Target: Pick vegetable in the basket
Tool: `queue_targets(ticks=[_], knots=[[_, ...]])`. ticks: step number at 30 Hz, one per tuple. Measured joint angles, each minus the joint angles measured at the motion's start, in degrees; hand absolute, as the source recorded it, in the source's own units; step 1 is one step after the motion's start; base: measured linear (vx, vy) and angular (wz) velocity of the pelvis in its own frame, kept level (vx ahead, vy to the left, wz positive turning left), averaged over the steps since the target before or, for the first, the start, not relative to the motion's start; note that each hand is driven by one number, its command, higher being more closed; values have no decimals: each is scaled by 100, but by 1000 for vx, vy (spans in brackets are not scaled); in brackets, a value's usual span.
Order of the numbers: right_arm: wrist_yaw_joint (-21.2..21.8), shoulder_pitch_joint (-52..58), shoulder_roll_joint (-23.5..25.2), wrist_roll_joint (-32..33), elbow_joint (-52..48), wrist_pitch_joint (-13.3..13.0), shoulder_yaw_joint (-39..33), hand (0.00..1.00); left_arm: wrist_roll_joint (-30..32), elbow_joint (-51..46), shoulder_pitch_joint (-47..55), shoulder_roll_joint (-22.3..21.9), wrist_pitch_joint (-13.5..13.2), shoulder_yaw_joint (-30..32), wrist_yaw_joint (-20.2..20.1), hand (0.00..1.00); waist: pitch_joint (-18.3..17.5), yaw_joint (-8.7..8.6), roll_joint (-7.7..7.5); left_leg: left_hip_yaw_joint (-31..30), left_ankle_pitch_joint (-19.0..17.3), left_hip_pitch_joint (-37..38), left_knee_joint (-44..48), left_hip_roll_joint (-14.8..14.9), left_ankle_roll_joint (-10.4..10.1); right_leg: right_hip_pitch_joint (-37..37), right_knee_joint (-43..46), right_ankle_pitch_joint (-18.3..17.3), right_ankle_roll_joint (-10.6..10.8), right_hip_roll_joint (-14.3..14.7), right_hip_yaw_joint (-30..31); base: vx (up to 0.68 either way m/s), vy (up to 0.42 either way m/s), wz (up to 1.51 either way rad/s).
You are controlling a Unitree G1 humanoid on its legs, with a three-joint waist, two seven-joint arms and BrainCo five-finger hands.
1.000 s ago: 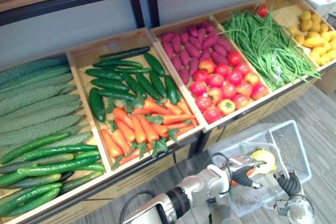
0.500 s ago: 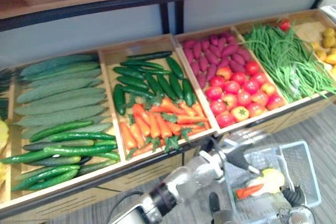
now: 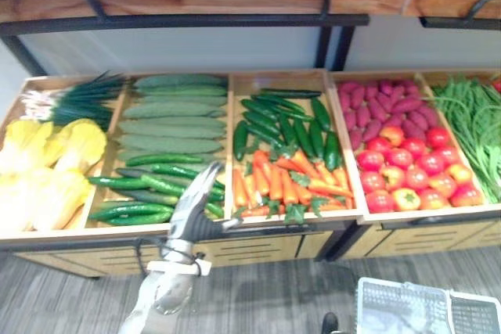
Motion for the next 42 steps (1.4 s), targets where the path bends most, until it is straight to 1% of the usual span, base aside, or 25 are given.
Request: queue_targets(ticks=[3,5,6,8,9,11,12,14,15,16,19,22,26,29,31,32,33,34,35,36,37,38,40,41,42], knots=[[-6,-63,-53,0,156,38,-98,100,-2,396,321,-358,70,178,27,0,-29,21,21,-237,27,-57,0,-56,37,102,-13,-30,-36,-73,-230,13,6,42],[-34,-113,-65,-1,204,42,-133,100,-2,935,517,-614,65,170,31,0,-50,65,53,-348,37,-65,0,-86,52,161,-14,-63,-87,-105,-347,-1,7,28],[-41,-123,-65,1,219,42,-144,100,-13,1282,537,-703,53,171,32,0,-55,120,67,-390,44,-64,-1,-95,63,200,-15,-96,-98,-119,-402,-4,0,25],[-63,-155,-48,121,222,41,-144,100,-51,2271,541,-887,37,196,52,0,-85,143,104,-525,57,-65,-2,-102,74,276,-12,-142,-114,-136,-549,-10,-6,31],[-92,-157,-41,130,222,40,-144,100,-55,2536,539,-933,33,224,64,0,-90,147,114,-554,60,-64,-3,-101,75,313,-14,-150,-112,-138,-588,-13,-11,27],[-232,-170,26,188,199,28,-143,100,-109,3654,457,-1201,83,594,99,0,-108,154,134,-651,75,-60,-25,-98,74,387,-34,-192,-90,-140,-700,-8,-14,22],[-252,-169,50,196,189,22,-143,100,-109,3943,441,-1272,105,729,119,0,-109,155,136,-681,79,-59,-28,-96,73,426,-59,-194,-91,-138,-749,-4,-17,21],[-329,-165,143,211,157,-31,-144,100,-216,5065,289,-1477,339,1326,224,0,-121,177,135,-703,74,-44,-31,-77,63,488,-109,-194,-91,-118,-796,-1,-15,10],[-338,-158,165,211,143,-43,-146,100,-296,5335,246,-1512,386,1489,243,0,-121,178,135,-702,68,-40,-32,-75,54,507,-124,-194,-91,-115,-801,0,0,0],[-355,-156,210,211,140,-73,-192,100,-409,5857,149,-1564,531,1837,258,0,-123,178,132,-699,58,-28,-33,-70,39,524,-148,-193,-91,-108,-804,0,0,0],[-407,-181,312,212,150,-85,-369,100,-575,6910,2,-1597,826,2516,258,0,-135,171,120,-649,7,16,-35,-54,-16,553,-202,-191,-89,-81,-761,11,-11,-9],[-401,-258,318,212,277,-85,-453,100,-797,7245,-48,-1605,1061,2797,156,0,-135,166,108,-485,-21,68,-29,1,-27,508,-229,-182,-82,-13,-582,23,-26,-25],[-375,-325,307,215,412,-82,-468,100,-1014,7276,-189,-1587,1085,2745,-7,0,-82,151,39,-190,-132,273,71,108,-105,519,-196,-158,-47,98,-276,35,-32,-41],[-242,-367,288,216,396,-86,-456,100,-1016,7275,-593,-1500,1074,2181,-166,0,57,132,56,149,-612,221,839,278,-109,361,149,-197,-107,115,106,4,4,-61],[-171,-386,322,232,249,-106,-351,100,-1015,7272,-908,-1423,1067,1857,-167,0,185,118,20,452,-881,137,1252,357,-106,132,414,-192,-110,106,444,-93,56,-93],[-168,-379,374,342,115,-107,-222,100,-1026,7242,-1123,-1386,1013,1679,-162,0,249,111,-40,685,-1085,-20,1546,421,-85,-136,580,-150,-109,104,692,-160,67,-105],[-170,-381,421,345,14,-110,-161,100,-1111,7212,-1201,-1372,990,1606,-159,0,284,111,-62,831,-1182,-72,1685,476,-85,-286,619,-60,-150,128,790,-253,67,-127],[-165,-386,519,367,-180,-107,12,100,-1240,7164,-1274,-1349,944,1523,-158,0,336,94,-91,1205,-1314,-161,1907,594,21,-490,489,383,-268,258,800,-289,94,-176],[-157,-448,584,369,-265,-106,225,100,-1241,7158,-1300,-1362,940,1548,-158,0,356,162,97,1718,-1300,-161,1918,841,147,-568,-95,1238,-412,541,736,-287,66,-193],[-156,-530,611,368,-295,-106,321,100,-1242,7167,-1298,-1391,916,1570,-160,0,428,163,113,1993,-1305,-128,1923,965,158,-626,18,1174,-447,635,442,-260,56,-176],[-154,-578,633,366,-319,-101,427,100,-1239,7128,-1305,-1377,912,1560,-169,0,571,59,75,2295,-1225,-13,1832,1025,189,-750,1224,216,-1002,526,-641,-159,41,-151],[-164,-572,623,370,-297,-81,418,100,-1239,7025,-1219,-1365,907,1511,-174,0,656,85,-35,2675,-1136,199,1749,985,152,-752,2268,-608,-1072,233,-1495,-144,59,-143],[-173,-581,588,367,-176,-68,456,100,-1254,6999,-1068,-1303,922,1483,-219,0,639,117,-122,3193,-1150,327,1849,1024,170,-694,2965,-1061,-1114,-55,-2080,-96,1,-142],[-167,-647,520,367,-22,-33,553,100,-1257,7007,-1025,-1258,948,1448,-245,0,657,107,-121,3474,-1153,402,1941,1083,173,-678,3298,-1242,-1119,-228,-2216,-71,-91,-143],[-166,-656,503,364,96,17,562,100,-1257,7008,-996,-1228,958,1464,-252,0,679,101,-116,3706,-1158,473,2092,1159,167,-688,3416,-1283,-1081,-356,-2197,-24,-83,-112]])
